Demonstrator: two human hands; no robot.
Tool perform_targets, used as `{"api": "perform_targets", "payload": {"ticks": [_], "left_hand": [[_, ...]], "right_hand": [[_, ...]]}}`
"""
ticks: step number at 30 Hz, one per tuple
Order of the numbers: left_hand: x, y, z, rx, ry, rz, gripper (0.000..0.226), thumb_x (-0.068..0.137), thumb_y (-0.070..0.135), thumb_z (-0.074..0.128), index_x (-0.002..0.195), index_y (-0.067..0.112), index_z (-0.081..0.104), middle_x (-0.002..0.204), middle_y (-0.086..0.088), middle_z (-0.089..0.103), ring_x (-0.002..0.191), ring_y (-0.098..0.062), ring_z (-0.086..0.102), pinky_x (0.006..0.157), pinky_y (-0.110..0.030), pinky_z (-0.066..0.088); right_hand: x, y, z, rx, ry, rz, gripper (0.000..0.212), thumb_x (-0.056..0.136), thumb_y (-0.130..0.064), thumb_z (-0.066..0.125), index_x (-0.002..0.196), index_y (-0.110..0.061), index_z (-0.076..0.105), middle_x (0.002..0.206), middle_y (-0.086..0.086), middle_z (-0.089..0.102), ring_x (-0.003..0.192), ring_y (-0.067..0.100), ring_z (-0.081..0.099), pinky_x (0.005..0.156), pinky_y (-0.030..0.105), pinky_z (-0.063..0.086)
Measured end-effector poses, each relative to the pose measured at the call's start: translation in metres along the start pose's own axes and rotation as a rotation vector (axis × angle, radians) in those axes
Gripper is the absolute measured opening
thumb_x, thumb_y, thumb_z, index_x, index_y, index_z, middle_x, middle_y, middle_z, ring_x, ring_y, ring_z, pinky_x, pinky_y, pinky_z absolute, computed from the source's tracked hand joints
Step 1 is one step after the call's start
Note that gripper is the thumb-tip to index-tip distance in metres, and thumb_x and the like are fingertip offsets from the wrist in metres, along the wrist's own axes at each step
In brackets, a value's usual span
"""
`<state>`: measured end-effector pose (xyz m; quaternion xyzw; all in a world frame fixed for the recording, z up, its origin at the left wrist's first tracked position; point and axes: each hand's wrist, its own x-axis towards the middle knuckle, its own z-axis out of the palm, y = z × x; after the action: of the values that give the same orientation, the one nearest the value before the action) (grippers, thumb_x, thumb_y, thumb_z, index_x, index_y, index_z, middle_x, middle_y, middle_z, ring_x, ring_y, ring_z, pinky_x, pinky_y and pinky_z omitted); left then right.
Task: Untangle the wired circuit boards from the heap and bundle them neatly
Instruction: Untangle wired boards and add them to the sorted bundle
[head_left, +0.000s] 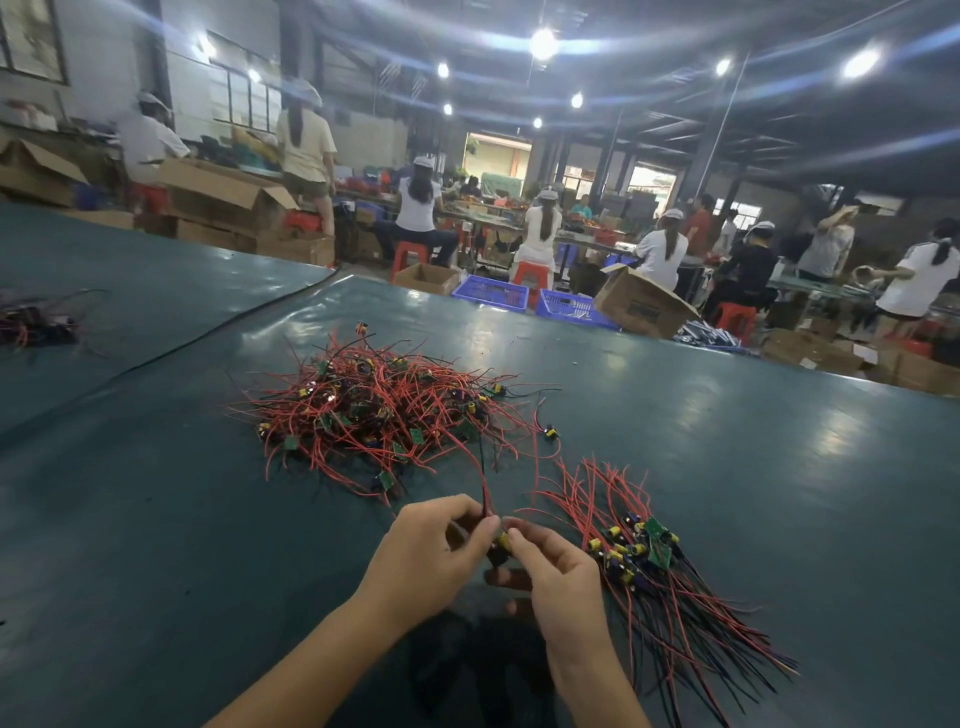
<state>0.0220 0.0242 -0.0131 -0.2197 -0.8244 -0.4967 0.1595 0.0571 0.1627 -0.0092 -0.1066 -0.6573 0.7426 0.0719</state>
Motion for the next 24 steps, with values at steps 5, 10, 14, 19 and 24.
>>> {"api": "perform_targets", "payload": {"ticks": [5,10,14,19,24], "left_hand": [[0.0017,-0.0006,-0.0017,-0.059,-0.034,-0.017,0.016,0.091,0.03,0.064,0.076,0.031,0.069,0.068,0.014,0.067,0.062,-0.008,0.063,0.059,-0.023,0.05],[0.0045,-0.0007,-0.0043,-0.105,-0.006,-0.064,0.017,0.091,0.026,0.066,0.076,0.019,0.071,0.065,0.003,0.068,0.058,-0.016,0.063,0.061,-0.04,0.055],[0.005,-0.0008,-0.0058,-0.107,-0.039,-0.049,0.016,0.09,0.024,0.067,0.075,0.02,0.073,0.063,0.004,0.068,0.056,-0.011,0.062,0.056,-0.033,0.053],[0.0048,0.0012,-0.0065,-0.136,-0.041,-0.057,0.016,0.09,0.025,0.067,0.076,0.019,0.073,0.065,0.002,0.069,0.057,-0.015,0.064,0.058,-0.034,0.053],[0.0074,0.0038,-0.0082,-0.193,0.054,-0.168,0.021,0.091,0.023,0.065,0.074,0.011,0.07,0.062,0.001,0.067,0.048,-0.006,0.057,0.051,-0.018,0.044]], "right_hand": [[-0.0028,-0.004,-0.0011,-0.04,-0.048,0.009,0.009,0.092,-0.008,0.064,0.09,-0.01,0.072,0.08,0.007,0.075,0.06,0.019,0.07,0.045,0.027,0.051],[-0.0005,-0.0028,-0.0006,-0.054,-0.027,-0.005,0.006,0.091,-0.011,0.066,0.086,-0.007,0.066,0.077,0.01,0.071,0.058,0.018,0.067,0.056,0.038,0.054],[-0.0019,-0.002,0.0021,-0.086,-0.069,-0.062,0.009,0.087,-0.014,0.071,0.084,-0.005,0.068,0.069,0.005,0.07,0.053,0.014,0.058,0.052,0.03,0.051],[-0.0001,-0.0002,0.0024,-0.109,-0.048,-0.084,0.016,0.09,-0.015,0.067,0.08,-0.004,0.069,0.069,0.009,0.07,0.051,0.013,0.058,0.053,0.027,0.051],[0.0063,0.0002,-0.0033,0.048,0.078,0.052,0.017,0.098,-0.022,0.058,0.091,-0.006,0.061,0.07,0.004,0.073,0.052,0.016,0.066,0.038,0.024,0.045]]}}
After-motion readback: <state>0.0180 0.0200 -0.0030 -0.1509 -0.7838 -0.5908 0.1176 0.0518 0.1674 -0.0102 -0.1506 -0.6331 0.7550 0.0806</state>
